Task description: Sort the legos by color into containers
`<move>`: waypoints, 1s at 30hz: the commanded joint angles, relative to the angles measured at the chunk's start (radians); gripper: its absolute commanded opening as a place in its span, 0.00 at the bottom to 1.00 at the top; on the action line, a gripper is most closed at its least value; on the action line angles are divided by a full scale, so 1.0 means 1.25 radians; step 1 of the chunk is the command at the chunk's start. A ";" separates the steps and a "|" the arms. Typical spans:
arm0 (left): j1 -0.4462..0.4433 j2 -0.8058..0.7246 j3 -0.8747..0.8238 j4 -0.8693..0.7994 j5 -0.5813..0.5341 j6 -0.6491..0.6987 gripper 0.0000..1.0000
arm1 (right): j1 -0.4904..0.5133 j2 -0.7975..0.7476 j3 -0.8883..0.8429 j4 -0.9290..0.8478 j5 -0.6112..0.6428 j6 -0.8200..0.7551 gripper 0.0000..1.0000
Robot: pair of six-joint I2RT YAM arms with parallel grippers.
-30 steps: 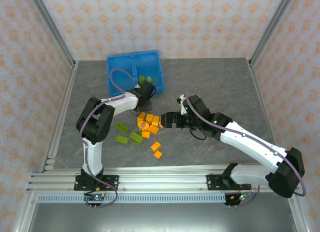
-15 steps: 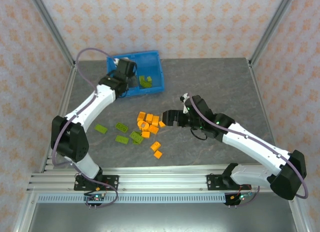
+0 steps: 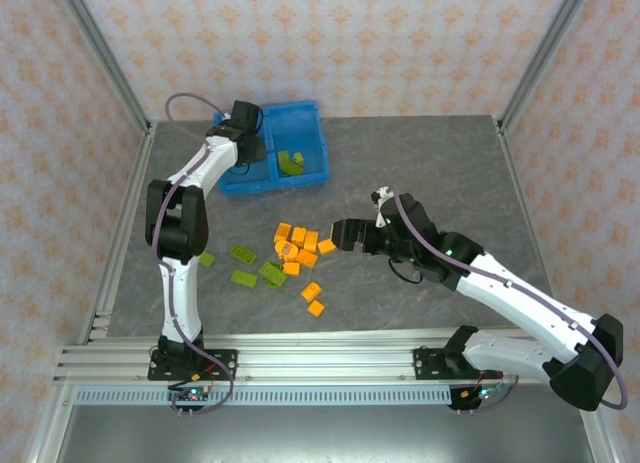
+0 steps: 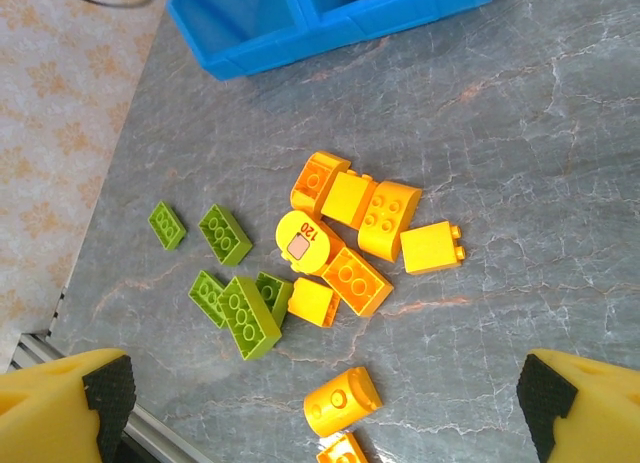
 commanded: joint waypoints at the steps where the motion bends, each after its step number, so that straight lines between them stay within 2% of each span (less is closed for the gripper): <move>1: 0.010 0.000 0.048 -0.041 0.026 -0.038 0.41 | 0.005 -0.018 -0.014 -0.016 0.022 0.021 0.99; 7: 0.010 -0.013 0.033 -0.035 0.053 -0.049 0.53 | 0.005 -0.015 -0.010 -0.009 0.019 0.021 0.99; 11: 0.009 -0.067 0.015 -0.026 0.066 -0.050 0.55 | 0.005 -0.006 -0.001 -0.007 0.018 0.017 0.99; 17: -0.019 -0.273 -0.097 0.017 0.122 -0.051 0.56 | 0.005 0.022 0.000 0.015 0.029 0.020 0.99; 20: -0.079 -0.407 -0.202 0.033 0.104 -0.019 0.56 | 0.005 0.036 -0.004 0.031 0.046 0.027 0.99; 24: -0.201 -0.547 -0.358 0.033 0.047 0.033 0.56 | 0.005 0.051 -0.010 0.050 0.071 0.030 0.99; 30: -0.327 -0.596 -0.551 0.018 0.000 0.013 0.56 | 0.005 0.055 -0.023 0.057 0.101 0.028 0.99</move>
